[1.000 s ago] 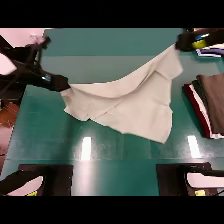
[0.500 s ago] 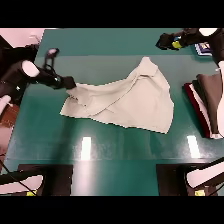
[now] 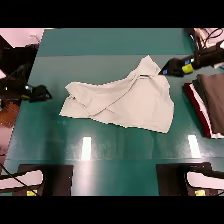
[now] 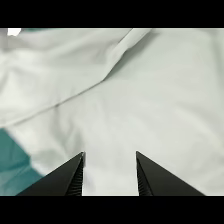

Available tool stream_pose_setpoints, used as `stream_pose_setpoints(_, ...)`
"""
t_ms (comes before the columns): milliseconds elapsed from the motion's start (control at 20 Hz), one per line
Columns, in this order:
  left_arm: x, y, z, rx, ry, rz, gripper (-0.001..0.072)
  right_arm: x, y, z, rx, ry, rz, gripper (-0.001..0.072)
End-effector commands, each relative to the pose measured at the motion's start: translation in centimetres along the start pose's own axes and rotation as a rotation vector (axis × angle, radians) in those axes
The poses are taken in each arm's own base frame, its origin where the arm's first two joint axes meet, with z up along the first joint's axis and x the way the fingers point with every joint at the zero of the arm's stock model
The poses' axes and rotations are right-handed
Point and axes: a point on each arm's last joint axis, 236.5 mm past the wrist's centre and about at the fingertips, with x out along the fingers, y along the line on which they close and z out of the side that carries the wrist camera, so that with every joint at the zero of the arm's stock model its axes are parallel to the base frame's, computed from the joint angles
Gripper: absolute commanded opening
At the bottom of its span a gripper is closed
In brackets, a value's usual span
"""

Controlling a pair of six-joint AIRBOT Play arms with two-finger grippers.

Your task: Fold the shirts.

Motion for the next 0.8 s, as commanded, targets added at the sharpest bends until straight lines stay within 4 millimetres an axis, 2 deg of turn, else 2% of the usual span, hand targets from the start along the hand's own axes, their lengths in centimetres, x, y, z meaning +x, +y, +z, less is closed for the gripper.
stream_pose_setpoints(0, 2.7, 2.3, -3.6, -0.084, 0.073, -0.101, 0.0430, 0.8, 2.4, -5.5, 0.004, 0.079, 0.059, 0.0364)
stream_pose_setpoints(100, 4.2, 2.6, -4.2, -0.101, 0.108, -0.140, 0.0430, 1.0, 3.6, -7.1, -0.015, 0.080, 0.066, 0.0364)
stream_pose_setpoints(200, 5.0, 1.6, -3.8, -0.096, 0.101, -0.205, 0.0430, 1.0, 4.8, -8.3, -0.039, 0.065, 0.071, 0.0364)
stream_pose_setpoints(450, 7.2, -0.4, -4.4, -0.056, 0.154, -0.239, 0.0430, -0.4, 5.7, -9.2, -0.050, -0.011, 0.062, 0.0364)
stream_pose_setpoints(600, 8.4, -3.1, -5.6, 0.013, 0.216, -0.253, 0.0429, -1.6, 5.4, -9.0, -0.023, -0.069, 0.049, 0.0364)
stream_pose_setpoints(750, 8.9, -4.8, -6.4, 0.058, 0.251, -0.260, 0.0427, -3.1, 3.5, -9.4, 0.047, -0.105, 0.022, 0.0364)
